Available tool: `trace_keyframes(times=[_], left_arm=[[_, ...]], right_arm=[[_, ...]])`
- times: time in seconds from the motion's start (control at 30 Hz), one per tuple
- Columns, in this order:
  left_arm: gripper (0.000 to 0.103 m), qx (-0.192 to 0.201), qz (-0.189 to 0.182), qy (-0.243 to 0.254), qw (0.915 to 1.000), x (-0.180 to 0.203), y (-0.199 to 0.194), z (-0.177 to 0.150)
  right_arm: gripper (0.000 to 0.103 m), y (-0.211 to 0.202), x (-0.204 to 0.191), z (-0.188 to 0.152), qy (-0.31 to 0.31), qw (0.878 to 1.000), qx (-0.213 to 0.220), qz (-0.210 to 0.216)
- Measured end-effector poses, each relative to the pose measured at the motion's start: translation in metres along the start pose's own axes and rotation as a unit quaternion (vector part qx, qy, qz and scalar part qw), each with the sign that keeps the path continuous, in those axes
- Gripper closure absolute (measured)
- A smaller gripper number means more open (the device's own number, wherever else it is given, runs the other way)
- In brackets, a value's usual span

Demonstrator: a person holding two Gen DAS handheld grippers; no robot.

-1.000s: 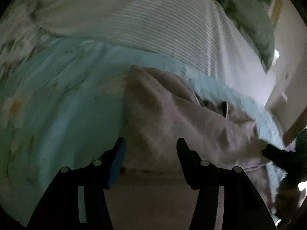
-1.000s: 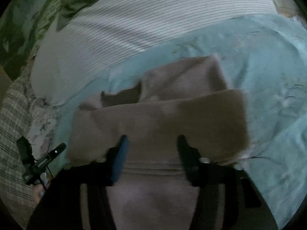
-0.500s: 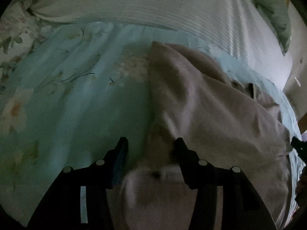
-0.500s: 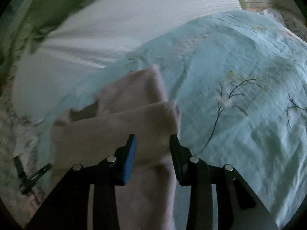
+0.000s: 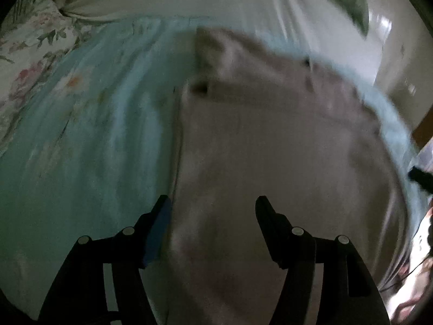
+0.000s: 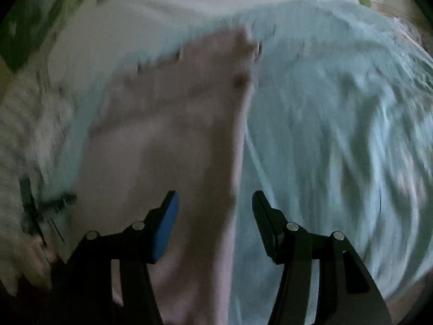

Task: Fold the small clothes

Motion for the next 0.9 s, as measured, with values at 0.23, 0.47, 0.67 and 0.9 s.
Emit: trace_keyframes(times=[0.23, 0.47, 0.67, 0.9], left_arm=[[0.038, -0.039, 0.031, 0.064, 0.9967, 0.002, -0.036, -0.076], [0.04, -0.056, 0.012, 0.076, 0.9955, -0.017, -0.072, -0.107], [0.034, -0.056, -0.067, 0.087, 0.9924, 0.008, -0.074, -0.112], [0.047, -0.077, -0.114, 0.125, 0.9826, 0.017, -0.065, -0.112]], right_arm=[[0.043, -0.031, -0.003, -0.068, -0.031, 0.994, -0.027, 0.103], [0.042, -0.028, 0.007, -0.101, -0.048, 0.99, -0.064, 0.117], [0.042, -0.007, 0.013, -0.11, -0.03, 0.988, -0.067, 0.137], [0.08, 0.011, 0.005, -0.124, -0.042, 0.984, -0.075, 0.157]])
Point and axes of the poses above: each gripper's, at about its wrist camera, not at the fingertips, and y roughly the way its jaws point, x to its right, z to its top, the point moved 3 cm from there along y, roughly the way its jaws point, and after that the axes turned 6 degrees about y, right-handed, at the moved point
